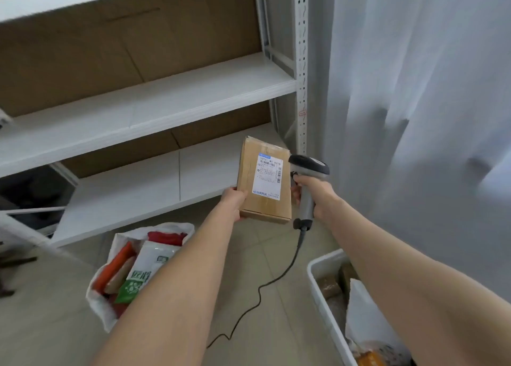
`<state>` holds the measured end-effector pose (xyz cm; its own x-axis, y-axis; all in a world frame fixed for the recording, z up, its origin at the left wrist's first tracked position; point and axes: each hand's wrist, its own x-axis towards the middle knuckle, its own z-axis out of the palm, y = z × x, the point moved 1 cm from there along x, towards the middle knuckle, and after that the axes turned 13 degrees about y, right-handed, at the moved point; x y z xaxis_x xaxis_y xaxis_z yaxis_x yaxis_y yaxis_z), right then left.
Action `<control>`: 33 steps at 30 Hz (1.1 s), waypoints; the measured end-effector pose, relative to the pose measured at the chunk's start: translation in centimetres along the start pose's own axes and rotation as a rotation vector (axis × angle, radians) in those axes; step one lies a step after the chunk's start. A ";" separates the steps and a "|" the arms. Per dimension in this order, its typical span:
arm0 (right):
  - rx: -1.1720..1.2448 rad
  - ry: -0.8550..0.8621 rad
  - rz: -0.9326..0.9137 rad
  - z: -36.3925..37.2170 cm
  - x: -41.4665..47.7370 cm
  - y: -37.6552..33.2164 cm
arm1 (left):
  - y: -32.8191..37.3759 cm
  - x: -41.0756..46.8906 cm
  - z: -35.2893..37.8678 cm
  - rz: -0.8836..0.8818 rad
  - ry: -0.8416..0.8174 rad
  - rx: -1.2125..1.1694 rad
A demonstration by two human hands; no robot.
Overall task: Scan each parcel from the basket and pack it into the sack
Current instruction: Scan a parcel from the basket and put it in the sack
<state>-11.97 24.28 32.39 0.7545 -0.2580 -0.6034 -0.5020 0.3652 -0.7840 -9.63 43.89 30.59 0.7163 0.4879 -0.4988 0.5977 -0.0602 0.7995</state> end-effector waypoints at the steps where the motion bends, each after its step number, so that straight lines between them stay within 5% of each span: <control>1: -0.024 -0.034 0.007 1.5 -0.4 0.8 | -0.6 0.1 -1.9 -0.010 0.033 -0.008; 11: -0.236 -0.307 0.068 17.8 -6.8 9.1 | -6.8 2.5 -20.9 -0.178 0.346 -0.190; 20: -0.333 -0.349 0.117 33.9 -9.6 18.2 | -11.6 11.2 -35.8 -0.230 0.421 -0.251; 28: -0.302 -0.265 0.192 46.1 -8.0 26.2 | -15.5 24.1 -46.6 -0.075 0.605 0.026; 33: -0.313 -0.188 0.260 49.5 -3.7 30.4 | -18.9 29.9 -46.5 0.010 0.547 0.294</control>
<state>-9.17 80.61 18.01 0.6356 -0.0158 -0.7719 -0.7671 0.1005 -0.6337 -16.22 100.13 16.09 0.4805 0.8570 -0.1859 0.7219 -0.2662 0.6388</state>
